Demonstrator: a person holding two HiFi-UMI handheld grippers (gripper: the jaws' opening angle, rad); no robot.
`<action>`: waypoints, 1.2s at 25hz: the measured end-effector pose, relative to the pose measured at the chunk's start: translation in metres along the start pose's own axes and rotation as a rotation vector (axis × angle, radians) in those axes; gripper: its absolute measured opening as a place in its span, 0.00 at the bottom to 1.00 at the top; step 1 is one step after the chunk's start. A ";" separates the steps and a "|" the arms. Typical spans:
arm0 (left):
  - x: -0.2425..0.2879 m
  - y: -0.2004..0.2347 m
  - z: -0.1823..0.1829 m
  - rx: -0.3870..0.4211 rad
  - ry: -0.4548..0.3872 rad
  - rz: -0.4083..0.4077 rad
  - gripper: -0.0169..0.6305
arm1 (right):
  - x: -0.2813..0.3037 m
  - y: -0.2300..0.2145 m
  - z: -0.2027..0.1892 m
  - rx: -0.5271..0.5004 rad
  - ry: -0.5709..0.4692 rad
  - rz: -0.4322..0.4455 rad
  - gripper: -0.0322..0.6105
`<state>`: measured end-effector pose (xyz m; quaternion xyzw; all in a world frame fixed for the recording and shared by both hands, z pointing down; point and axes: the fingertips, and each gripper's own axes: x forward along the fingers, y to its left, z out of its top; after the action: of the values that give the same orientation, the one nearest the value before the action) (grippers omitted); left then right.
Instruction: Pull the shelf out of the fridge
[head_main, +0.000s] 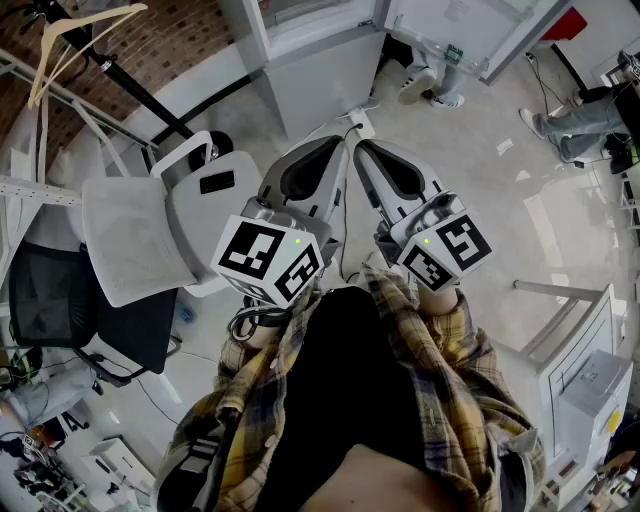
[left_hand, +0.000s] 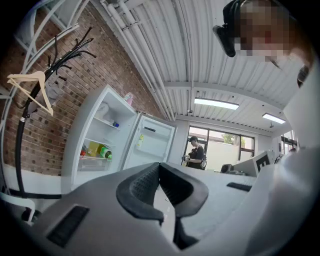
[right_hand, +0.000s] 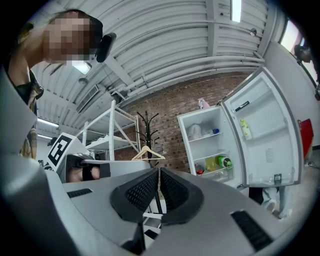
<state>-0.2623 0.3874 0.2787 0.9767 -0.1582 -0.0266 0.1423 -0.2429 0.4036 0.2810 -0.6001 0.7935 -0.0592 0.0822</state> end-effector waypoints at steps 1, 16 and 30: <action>0.000 0.001 0.000 0.000 -0.002 0.000 0.03 | 0.000 -0.001 0.000 0.002 -0.002 -0.002 0.09; -0.007 0.015 -0.009 0.000 0.024 0.001 0.03 | -0.004 -0.007 -0.005 0.049 -0.040 -0.072 0.09; 0.033 0.049 -0.016 -0.035 0.048 0.035 0.03 | 0.013 -0.056 -0.011 0.097 -0.011 -0.093 0.09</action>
<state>-0.2439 0.3372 0.3081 0.9715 -0.1712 -0.0034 0.1638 -0.1957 0.3754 0.3013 -0.6321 0.7604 -0.0981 0.1128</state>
